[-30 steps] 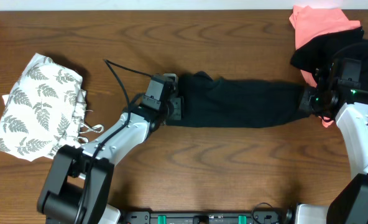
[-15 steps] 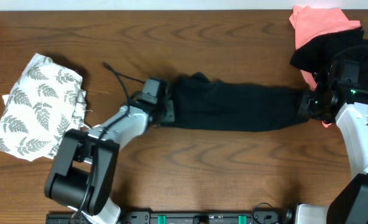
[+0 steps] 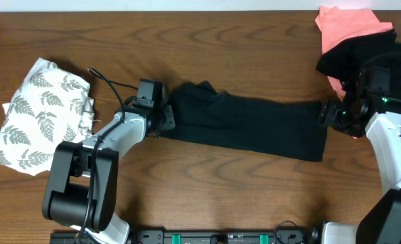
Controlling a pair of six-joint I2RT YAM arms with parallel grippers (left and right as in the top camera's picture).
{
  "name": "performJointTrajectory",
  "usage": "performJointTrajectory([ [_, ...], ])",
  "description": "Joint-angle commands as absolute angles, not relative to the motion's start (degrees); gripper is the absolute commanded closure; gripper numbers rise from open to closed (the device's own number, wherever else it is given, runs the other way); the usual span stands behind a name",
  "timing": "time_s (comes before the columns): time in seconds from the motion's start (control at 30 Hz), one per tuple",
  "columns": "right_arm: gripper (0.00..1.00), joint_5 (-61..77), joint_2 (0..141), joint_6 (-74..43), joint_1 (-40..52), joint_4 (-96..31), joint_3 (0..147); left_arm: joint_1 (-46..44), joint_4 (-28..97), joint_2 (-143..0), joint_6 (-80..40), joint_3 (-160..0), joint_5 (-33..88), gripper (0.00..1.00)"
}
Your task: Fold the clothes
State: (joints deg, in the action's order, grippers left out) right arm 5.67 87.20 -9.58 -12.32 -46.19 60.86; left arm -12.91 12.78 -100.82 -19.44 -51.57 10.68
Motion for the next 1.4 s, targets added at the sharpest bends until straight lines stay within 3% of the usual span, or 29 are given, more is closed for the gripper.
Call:
performJointTrajectory([
  [0.0, 0.32, 6.2, 89.23, -10.66, -12.69, -45.01, 57.95, -12.6, 13.23, -101.47, -18.46, -51.35, 9.43, 0.67],
  [0.33, 0.15, 12.6, 102.5, -10.07, -14.63, -30.61, 53.43, -12.6, 13.21, -101.47, -18.46, -51.35, 9.43, 0.67],
  [0.57, 0.16, 29.61, 111.37, -5.06, -18.52, -25.17, 53.43, -12.6, 13.19, -101.47, -18.46, -51.35, 9.45, 0.67],
  [0.73, 0.23, 39.77, 116.86, -0.05, -19.0, -25.89, 53.43, -12.6, 12.99, -101.45, -18.46, -51.35, 9.45, 0.67],
  [1.37, 0.29, 23.07, 113.71, -3.18, -21.85, -29.52, 51.75, -12.6, 12.56, -101.47, -18.46, -51.35, 9.45, 0.67],
])
